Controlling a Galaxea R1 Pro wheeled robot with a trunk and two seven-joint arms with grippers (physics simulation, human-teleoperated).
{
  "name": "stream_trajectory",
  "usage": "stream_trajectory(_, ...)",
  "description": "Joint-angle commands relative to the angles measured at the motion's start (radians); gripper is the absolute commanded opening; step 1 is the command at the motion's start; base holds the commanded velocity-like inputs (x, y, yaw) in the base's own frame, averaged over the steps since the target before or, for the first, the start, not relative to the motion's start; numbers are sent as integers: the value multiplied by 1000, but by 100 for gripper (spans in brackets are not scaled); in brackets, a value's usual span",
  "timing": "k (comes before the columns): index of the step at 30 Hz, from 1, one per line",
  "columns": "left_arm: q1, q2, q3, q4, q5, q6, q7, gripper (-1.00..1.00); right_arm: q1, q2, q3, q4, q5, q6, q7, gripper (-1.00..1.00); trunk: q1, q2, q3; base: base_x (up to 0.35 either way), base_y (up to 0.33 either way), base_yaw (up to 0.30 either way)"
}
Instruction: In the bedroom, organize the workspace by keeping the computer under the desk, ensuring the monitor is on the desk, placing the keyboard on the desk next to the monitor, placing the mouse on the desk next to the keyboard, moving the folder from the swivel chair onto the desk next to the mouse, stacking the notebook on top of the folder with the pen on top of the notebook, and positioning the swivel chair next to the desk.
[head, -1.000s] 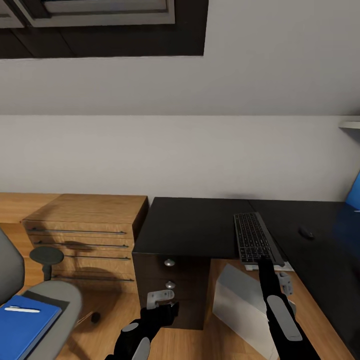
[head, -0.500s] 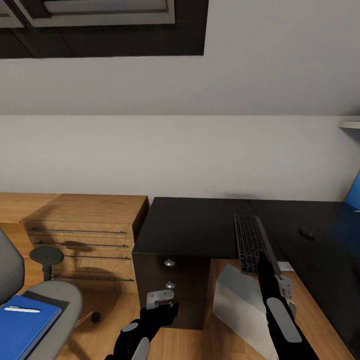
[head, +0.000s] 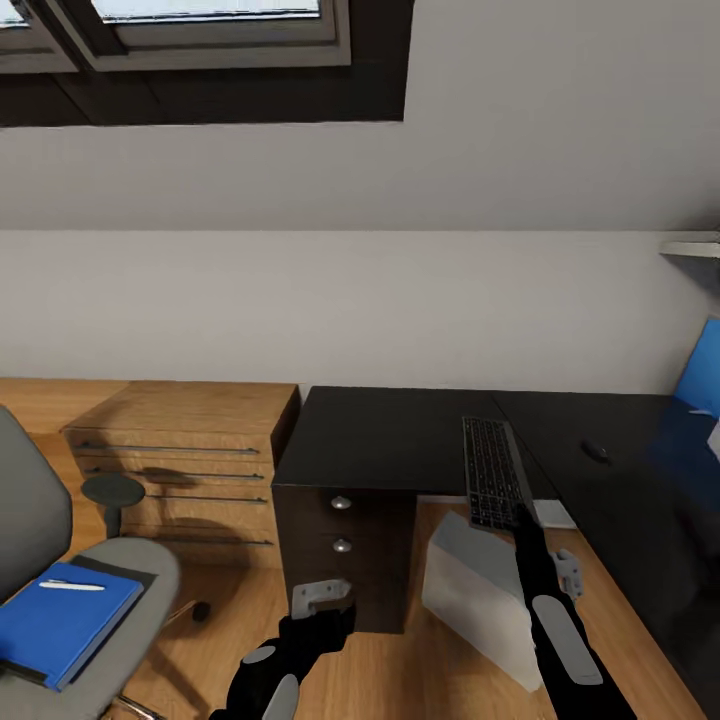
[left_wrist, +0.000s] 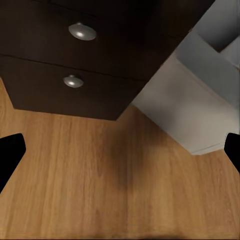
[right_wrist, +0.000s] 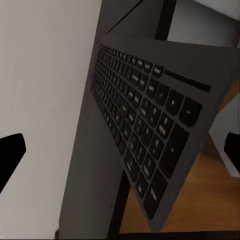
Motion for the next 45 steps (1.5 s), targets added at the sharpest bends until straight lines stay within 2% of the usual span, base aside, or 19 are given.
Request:
stream_trajectory(1,-1,0,-2,-1,11,3,9,100,-1,2,1,0,-10,-2,4,100,-1,-1,-1,-336,0,0)
stream_trajectory(5,-1,0,0,1,10,2,11,100,0,5,9,0,-4,-5,8,100,-1,-1,-1,-336,0,0)
stream_trajectory(9,-1,0,2,12,9,1,12,100,0,8,101,2,43,-10,4,100,-1,-1,-1,-335,0,0)
stream_trajectory(11,-1,0,11,14,9,0,13,100,0,8,122,12,51,-11,3,100,-1,-1,-1,-218,0,0)
stream_trajectory(17,-1,0,22,15,7,-1,15,100,0,8,140,47,65,-11,3,100,-1,-1,-1,-50,0,0)
stream_trajectory(22,-1,0,24,17,7,-2,17,100,0,8,153,58,108,-11,1,100,-12,20,8,-11,0,0)
stream_trajectory(29,-1,-1,37,75,4,-3,15,100,-3,20,160,140,261,-44,-28,100,-39,69,30,-2,0,0)
stream_trajectory(30,-1,-2,39,86,4,-4,14,100,-4,28,161,175,311,-59,-41,100,-43,76,33,0,0,0)
stream_trajectory(32,-1,-2,40,94,3,-5,14,100,-6,39,164,214,368,-71,-51,100,-51,90,40,0,0,0)
stream_trajectory(33,-1,-2,41,100,3,-6,13,100,-8,52,166,256,430,-81,-58,100,-54,97,43,0,0,0)
stream_trajectory(36,-1,-4,41,117,2,-7,13,100,-10,67,168,327,525,-107,-64,100,-66,118,52,0,0,0)
stream_trajectory(37,-1,-6,41,137,1,-10,13,100,-11,73,169,380,586,-138,-66,100,-70,125,55,0,0,0)
stream_trajectory(39,-1,-7,41,165,0,-19,13,100,-12,77,170,435,644,-181,-68,100,-77,139,62,0,0,0)
stream_trajectory(40,-2,-7,41,181,0,-26,13,100,-12,80,170,487,699,-232,-69,100,-81,146,65,0,0,0)
stream_trajectory(41,-2,-9,41,217,-1,-47,13,100,-12,81,170,512,722,-259,-69,100,-85,153,68,0,0,0)
stream_trajectory(42,-2,-12,41,303,0,-127,13,100,-13,79,169,661,802,-377,-69,100,-89,160,71,0,0,0)
stream_trajectory(45,-3,-10,43,343,2,-157,13,100,-13,75,172,761,827,-422,-68,100,-100,181,80,0,0,0)
